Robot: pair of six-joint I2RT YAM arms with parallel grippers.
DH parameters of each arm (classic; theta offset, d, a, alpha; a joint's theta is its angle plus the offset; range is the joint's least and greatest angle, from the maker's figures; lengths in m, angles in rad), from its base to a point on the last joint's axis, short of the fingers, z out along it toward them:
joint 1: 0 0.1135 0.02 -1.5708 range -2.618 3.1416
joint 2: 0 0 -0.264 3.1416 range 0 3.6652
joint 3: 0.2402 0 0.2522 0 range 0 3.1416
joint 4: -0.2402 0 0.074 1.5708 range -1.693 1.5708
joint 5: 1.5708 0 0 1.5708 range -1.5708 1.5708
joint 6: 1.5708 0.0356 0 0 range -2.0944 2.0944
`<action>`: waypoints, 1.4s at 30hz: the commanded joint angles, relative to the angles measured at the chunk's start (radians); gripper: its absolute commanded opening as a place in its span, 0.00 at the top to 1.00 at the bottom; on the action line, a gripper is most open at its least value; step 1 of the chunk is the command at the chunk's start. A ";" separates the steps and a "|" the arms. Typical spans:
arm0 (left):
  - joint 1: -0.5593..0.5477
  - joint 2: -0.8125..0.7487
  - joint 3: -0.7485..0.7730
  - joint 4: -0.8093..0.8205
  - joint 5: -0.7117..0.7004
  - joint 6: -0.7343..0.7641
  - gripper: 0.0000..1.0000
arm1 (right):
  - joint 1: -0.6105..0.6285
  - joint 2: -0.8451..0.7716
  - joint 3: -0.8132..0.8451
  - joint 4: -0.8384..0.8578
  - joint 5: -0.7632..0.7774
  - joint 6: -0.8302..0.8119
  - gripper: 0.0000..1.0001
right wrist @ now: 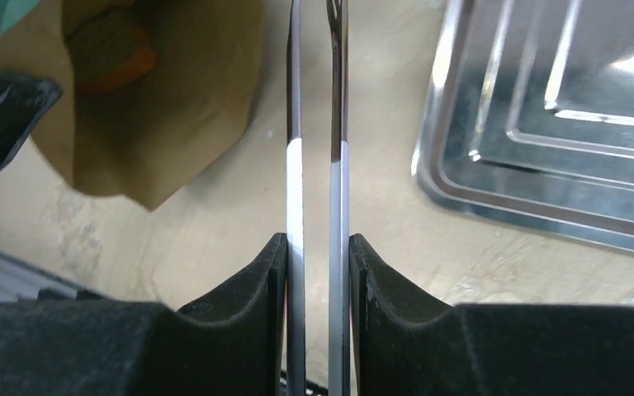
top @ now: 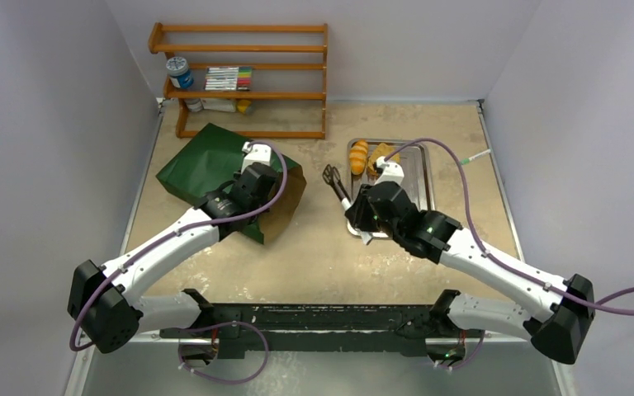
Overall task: Take the fake bread out of the paper bag
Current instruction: Take out the fake bread from the paper bag.
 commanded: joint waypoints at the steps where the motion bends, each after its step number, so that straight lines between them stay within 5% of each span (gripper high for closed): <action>1: 0.007 -0.014 0.045 -0.032 -0.045 -0.005 0.76 | 0.099 0.005 0.024 0.071 0.004 0.025 0.89; 14: 0.023 -0.080 0.058 -0.129 -0.036 -0.014 0.78 | 0.258 0.043 -0.092 0.365 -0.142 -0.017 0.88; 25: 0.030 -0.128 0.071 -0.191 0.035 -0.044 0.79 | 0.258 0.267 -0.107 0.646 -0.268 -0.034 0.87; 42: 0.029 -0.119 0.065 -0.152 0.079 -0.077 0.82 | 0.164 0.515 0.031 0.772 -0.427 -0.059 0.72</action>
